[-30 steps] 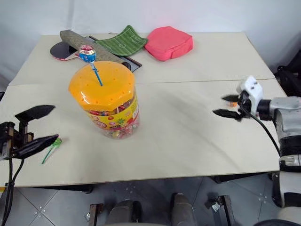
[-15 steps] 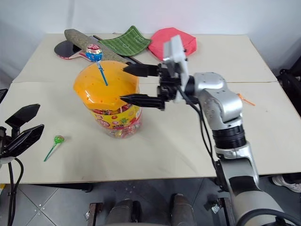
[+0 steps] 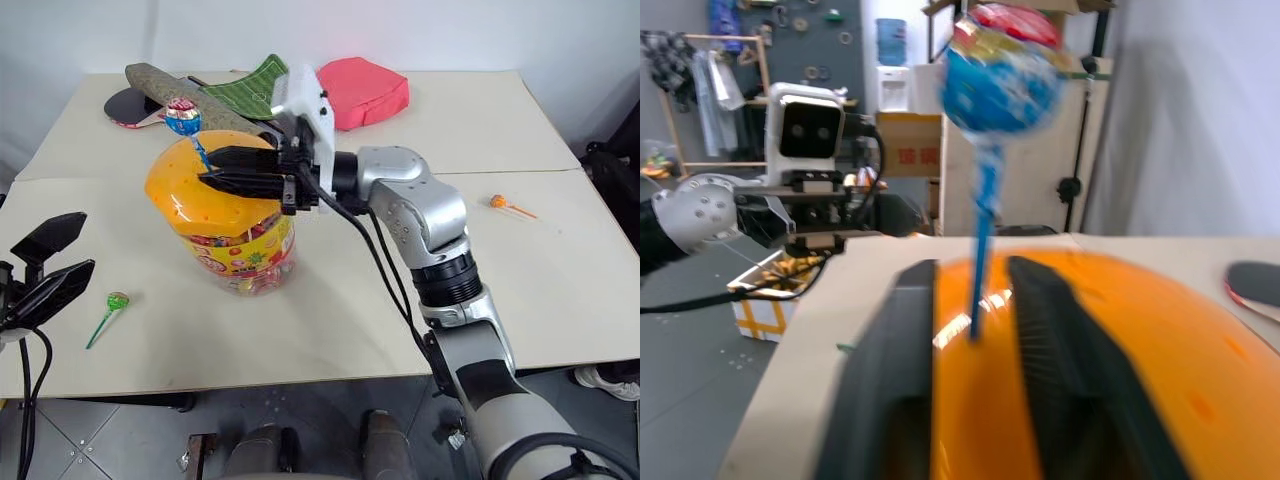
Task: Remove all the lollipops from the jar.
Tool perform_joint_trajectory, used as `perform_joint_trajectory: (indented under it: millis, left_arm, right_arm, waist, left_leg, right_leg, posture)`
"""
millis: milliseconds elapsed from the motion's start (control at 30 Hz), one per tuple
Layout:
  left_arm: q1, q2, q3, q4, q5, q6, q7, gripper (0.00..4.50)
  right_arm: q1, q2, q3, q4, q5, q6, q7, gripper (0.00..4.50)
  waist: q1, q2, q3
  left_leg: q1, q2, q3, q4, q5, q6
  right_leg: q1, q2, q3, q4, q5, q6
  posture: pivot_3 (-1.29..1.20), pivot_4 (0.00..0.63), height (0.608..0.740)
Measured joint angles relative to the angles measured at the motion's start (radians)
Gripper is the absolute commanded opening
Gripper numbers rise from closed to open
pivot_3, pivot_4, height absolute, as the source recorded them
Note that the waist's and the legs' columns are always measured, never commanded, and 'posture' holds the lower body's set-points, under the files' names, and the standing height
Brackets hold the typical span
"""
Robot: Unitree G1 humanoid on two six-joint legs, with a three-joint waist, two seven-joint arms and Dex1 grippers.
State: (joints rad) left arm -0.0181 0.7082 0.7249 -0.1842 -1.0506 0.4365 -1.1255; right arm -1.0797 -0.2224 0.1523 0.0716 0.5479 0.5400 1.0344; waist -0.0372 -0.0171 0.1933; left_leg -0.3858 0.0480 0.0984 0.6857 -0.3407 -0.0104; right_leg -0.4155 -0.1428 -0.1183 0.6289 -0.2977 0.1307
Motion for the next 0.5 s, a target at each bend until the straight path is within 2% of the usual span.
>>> perform_joint_trajectory:
  millis: [33,500]
  left_arm:
    - [0.000,0.000,0.000,0.000,-0.002,0.001,0.000,4.50]
    - [-0.011,0.000,0.000,0.000,-0.022,0.012,0.019,4.50]
  right_arm:
    - [-0.002,0.001,0.000,0.000,0.000,0.003,-0.001,0.01]
    - [-0.011,0.029,-0.017,0.043,-0.005,-0.022,0.005,0.01]
  waist:
    - [0.000,0.000,0.000]
    - [0.000,0.000,0.000]
  left_leg:
    - [0.000,0.000,0.000,0.000,0.000,0.000]
    - [0.000,0.000,0.000,0.000,0.000,0.000]
  right_leg:
    - [0.000,0.000,0.000,0.000,0.000,0.000]
    - [0.000,0.000,0.000,0.000,0.000,0.000]
  posture:
    - [0.00,0.150,0.740]
    - [0.00,0.150,0.740]
